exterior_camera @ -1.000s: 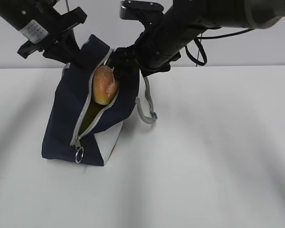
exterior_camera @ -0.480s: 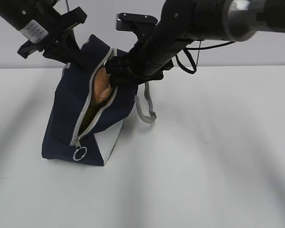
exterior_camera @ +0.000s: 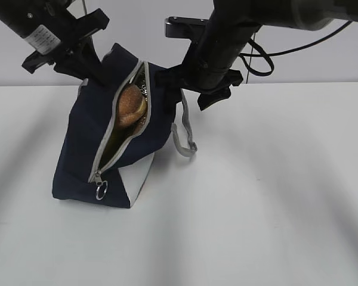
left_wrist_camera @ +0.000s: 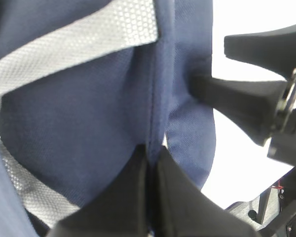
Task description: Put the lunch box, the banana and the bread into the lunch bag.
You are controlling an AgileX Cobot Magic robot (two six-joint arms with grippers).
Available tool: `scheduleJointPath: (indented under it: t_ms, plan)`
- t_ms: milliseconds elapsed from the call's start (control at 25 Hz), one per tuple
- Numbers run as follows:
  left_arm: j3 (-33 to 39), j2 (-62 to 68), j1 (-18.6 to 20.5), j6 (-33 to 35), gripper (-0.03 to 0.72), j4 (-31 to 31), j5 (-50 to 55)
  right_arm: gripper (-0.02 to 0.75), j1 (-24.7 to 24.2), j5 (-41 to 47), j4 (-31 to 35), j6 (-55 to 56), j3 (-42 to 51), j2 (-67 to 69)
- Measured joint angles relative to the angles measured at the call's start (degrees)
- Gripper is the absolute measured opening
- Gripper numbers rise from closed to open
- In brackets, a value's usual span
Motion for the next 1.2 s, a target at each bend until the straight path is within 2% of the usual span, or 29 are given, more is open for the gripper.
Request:
scheduleJointPath:
  t_ms: [120, 480, 600, 880, 960, 1080, 1200]
  plan:
    - [0.0, 0.0, 0.0, 0.0, 0.0, -0.02, 0.0, 0.561, -0.56, 0.68, 2.64, 0.55, -0.02, 0.0]
    - [0.0, 0.0, 0.0, 0.0, 0.0, -0.02, 0.0, 0.267, -2.12, 0.68, 14.28, 0.57, -0.11, 0.43]
    - [0.0, 0.0, 0.0, 0.03, 0.0, -0.02, 0.0, 0.232, -2.22, 0.45, 16.76, 0.44, -0.11, 0.43]
    - [0.0, 0.0, 0.0, 0.19, 0.0, 0.03, 0.0, 0.206, -2.35, -0.34, 22.33, -1.36, -0.14, 1.94]
    - [0.0, 0.0, 0.0, 0.19, 0.0, 0.09, 0.0, 0.157, -2.35, -0.34, 22.34, -2.01, -0.14, 2.44]
    - [0.0, 0.0, 0.0, 0.23, 0.0, 0.09, 0.0, 0.031, -2.46, -0.23, 22.42, -3.25, -0.14, 2.44]
    - [0.0, 0.0, 0.0, 0.23, 0.0, -0.02, 0.0, -0.004, -3.05, -0.01, 22.42, -4.38, -0.23, 1.62]
